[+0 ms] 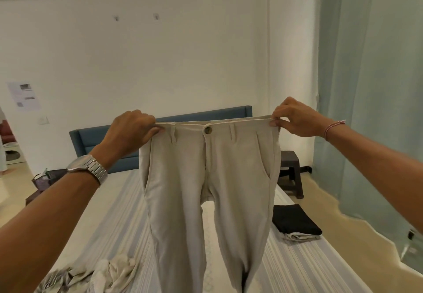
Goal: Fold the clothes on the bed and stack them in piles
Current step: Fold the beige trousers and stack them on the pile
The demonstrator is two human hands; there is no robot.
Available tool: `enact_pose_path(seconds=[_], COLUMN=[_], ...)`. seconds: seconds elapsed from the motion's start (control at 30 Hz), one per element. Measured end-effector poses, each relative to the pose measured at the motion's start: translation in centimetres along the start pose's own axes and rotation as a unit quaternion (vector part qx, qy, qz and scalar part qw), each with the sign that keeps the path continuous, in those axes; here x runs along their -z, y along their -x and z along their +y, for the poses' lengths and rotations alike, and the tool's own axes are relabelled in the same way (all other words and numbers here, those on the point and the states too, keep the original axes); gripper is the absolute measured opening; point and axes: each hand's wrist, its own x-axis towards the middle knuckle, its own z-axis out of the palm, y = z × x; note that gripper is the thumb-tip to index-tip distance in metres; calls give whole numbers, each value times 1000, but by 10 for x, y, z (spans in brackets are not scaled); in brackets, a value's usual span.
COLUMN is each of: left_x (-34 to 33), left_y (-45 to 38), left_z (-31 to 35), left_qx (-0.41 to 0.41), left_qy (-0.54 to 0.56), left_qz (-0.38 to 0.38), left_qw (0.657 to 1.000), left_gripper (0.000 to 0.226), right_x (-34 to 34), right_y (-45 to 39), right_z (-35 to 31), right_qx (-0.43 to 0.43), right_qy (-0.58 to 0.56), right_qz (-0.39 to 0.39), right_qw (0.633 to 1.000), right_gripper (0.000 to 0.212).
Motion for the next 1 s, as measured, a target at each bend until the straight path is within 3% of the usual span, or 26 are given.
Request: enact_pose_path(seconds=[0.1, 0.27, 0.33, 0.53, 0.7, 0.77, 0.9, 1.0], left_x=[0, 4, 5, 2, 0, 0, 2, 4], left_y=[-2, -3, -4, -3, -1, -2, -8, -12], left_z=[5, 13, 17, 19, 21, 23, 24, 26], left_qx=[30, 42, 53, 32, 50, 52, 53, 49], left_qy=[-7, -4, 7, -25, -14, -4, 1, 11], left_qz=[7, 18, 21, 4, 14, 23, 33, 45], left_qw=[999, 999, 998, 999, 999, 998, 998, 998], left_gripper=[34, 35, 31, 32, 29, 26, 21, 19], right_x=[4, 7, 7, 1, -8, -12, -14, -20], right_y=[2, -1, -2, -7, -2, -4, -4, -1], right_z=[-6, -13, -17, -32, -26, -30, -34, -32], right_qx=[11, -14, -16, 34, 89, 68, -18, 40], right_qy=[48, 122, 153, 144, 164, 112, -15, -31], right_qz=[13, 72, 95, 75, 126, 100, -59, -75], right_qw=[999, 990, 983, 986, 974, 986, 998, 996], right_gripper=[29, 68, 71, 33, 13, 12, 2, 47])
